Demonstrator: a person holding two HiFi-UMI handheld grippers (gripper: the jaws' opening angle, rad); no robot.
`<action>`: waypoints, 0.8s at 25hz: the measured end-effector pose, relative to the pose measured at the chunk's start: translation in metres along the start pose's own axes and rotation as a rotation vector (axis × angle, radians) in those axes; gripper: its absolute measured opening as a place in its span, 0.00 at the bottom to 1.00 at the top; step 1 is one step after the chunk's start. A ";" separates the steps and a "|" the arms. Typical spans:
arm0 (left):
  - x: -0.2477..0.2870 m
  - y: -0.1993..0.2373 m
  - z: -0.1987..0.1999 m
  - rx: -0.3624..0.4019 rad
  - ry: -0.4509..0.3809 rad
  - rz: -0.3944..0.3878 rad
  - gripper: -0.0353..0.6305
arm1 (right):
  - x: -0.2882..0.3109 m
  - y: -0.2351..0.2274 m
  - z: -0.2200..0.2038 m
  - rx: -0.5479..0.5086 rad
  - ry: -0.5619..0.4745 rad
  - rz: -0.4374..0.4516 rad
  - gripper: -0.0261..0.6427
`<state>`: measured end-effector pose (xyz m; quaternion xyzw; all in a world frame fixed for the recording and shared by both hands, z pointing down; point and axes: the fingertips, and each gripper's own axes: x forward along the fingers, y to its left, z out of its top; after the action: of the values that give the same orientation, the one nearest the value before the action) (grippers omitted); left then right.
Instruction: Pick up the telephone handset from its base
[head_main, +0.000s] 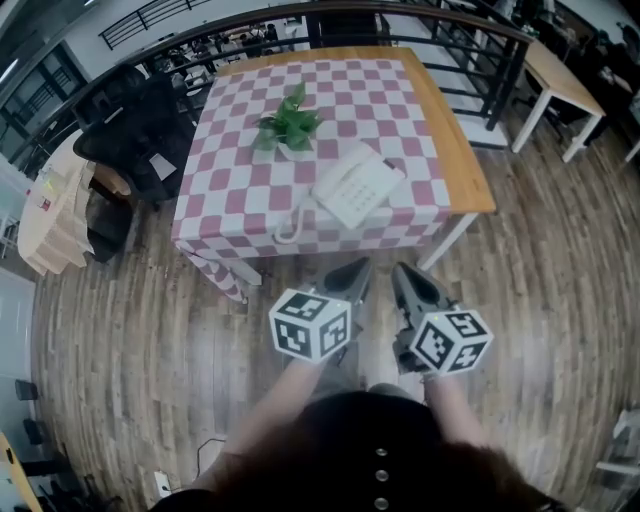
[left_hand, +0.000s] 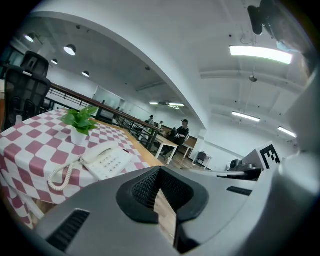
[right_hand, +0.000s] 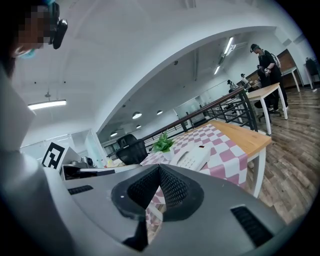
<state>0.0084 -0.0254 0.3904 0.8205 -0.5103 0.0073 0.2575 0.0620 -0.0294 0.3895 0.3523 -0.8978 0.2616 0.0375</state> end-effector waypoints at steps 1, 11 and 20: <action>0.005 0.008 0.007 -0.003 -0.009 -0.009 0.06 | 0.010 -0.003 0.004 -0.002 -0.003 0.000 0.06; 0.064 0.089 0.074 0.004 -0.026 -0.051 0.06 | 0.109 -0.029 0.045 -0.004 -0.015 -0.033 0.06; 0.109 0.145 0.100 0.060 0.051 -0.083 0.06 | 0.176 -0.051 0.070 0.049 -0.028 -0.088 0.06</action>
<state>-0.0867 -0.2097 0.3937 0.8480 -0.4684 0.0330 0.2456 -0.0287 -0.2038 0.3960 0.3960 -0.8752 0.2766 0.0278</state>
